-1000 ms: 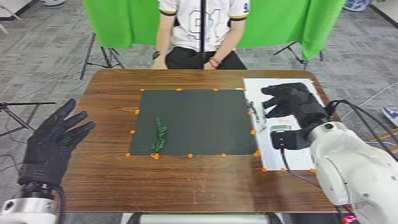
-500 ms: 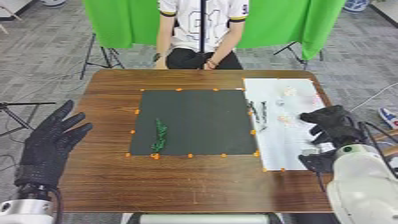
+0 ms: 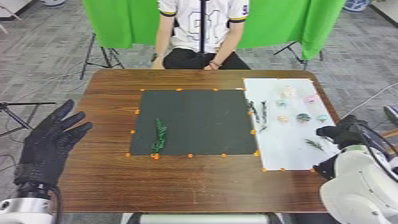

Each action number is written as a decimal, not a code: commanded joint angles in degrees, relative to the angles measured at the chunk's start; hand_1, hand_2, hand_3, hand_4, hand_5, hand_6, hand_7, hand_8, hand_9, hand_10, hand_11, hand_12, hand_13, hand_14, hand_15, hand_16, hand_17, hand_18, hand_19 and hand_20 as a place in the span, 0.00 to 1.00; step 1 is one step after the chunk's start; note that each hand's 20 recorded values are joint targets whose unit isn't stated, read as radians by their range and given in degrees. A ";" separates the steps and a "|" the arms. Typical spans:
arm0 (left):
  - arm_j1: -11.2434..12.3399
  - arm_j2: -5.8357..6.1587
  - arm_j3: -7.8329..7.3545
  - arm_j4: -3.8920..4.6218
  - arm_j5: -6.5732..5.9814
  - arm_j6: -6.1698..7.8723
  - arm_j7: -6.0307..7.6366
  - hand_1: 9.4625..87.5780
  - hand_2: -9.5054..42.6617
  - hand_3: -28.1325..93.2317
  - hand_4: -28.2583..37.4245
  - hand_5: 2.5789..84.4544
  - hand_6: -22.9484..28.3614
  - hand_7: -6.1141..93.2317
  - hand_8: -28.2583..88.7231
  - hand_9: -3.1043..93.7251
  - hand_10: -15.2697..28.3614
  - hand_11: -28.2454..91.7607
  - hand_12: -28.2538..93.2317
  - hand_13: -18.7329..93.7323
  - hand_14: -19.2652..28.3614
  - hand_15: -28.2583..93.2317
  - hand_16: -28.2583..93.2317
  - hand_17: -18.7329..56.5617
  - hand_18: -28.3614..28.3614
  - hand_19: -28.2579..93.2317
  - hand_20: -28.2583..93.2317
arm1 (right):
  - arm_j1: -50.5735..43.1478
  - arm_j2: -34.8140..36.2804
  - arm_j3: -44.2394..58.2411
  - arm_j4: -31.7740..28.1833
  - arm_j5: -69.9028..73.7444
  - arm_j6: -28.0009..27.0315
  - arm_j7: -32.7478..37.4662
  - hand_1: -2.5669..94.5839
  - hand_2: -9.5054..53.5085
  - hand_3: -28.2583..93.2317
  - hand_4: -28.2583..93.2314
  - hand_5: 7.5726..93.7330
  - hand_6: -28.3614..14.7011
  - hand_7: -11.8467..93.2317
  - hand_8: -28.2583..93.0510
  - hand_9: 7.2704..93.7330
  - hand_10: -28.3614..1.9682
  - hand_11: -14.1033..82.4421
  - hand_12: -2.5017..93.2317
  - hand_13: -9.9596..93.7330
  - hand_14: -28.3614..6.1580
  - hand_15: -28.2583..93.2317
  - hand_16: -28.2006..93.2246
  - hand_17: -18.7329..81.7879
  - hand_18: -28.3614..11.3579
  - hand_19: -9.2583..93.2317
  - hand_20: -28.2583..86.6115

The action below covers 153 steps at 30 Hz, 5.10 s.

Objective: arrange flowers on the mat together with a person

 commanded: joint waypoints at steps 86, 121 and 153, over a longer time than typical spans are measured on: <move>-0.04 -0.61 -3.61 -1.38 2.32 -1.28 -3.82 0.16 0.35 0.85 0.06 0.36 0.56 0.16 0.17 0.34 0.70 0.40 0.33 0.35 0.87 0.62 0.18 0.13 0.83 0.57 0.37 | 47.99 -17.14 -38.97 10.93 -1.04 -5.30 -15.29 0.60 0.00 0.74 0.03 0.98 0.66 0.28 0.31 1.00 0.57 0.47 0.25 0.91 0.58 0.72 0.39 0.52 0.12 1.00 0.20; -8.74 0.19 0.22 1.05 4.24 -4.66 -8.90 0.16 0.35 0.85 0.07 0.35 0.56 0.16 0.17 0.34 0.70 0.40 0.33 0.35 0.87 0.62 0.18 0.13 0.83 0.57 0.37 | 45.31 -31.66 -54.47 27.18 -5.01 -23.18 -14.56 0.58 0.00 0.73 0.06 0.98 0.65 0.29 0.32 1.00 0.57 0.50 0.25 0.90 0.54 0.74 0.39 0.51 0.11 1.00 0.20; -5.61 0.28 -0.41 0.18 3.07 -2.45 -6.46 0.17 0.35 0.85 0.09 0.36 0.56 0.16 0.17 0.34 0.70 0.40 0.33 0.35 0.87 0.62 0.18 0.13 0.83 0.57 0.37 | 48.79 -28.35 -54.13 21.88 -5.47 -14.76 -14.75 0.41 0.02 0.73 0.05 0.98 0.67 0.30 0.14 1.00 0.53 0.50 0.25 0.91 0.53 0.75 0.39 0.52 0.07 0.98 0.17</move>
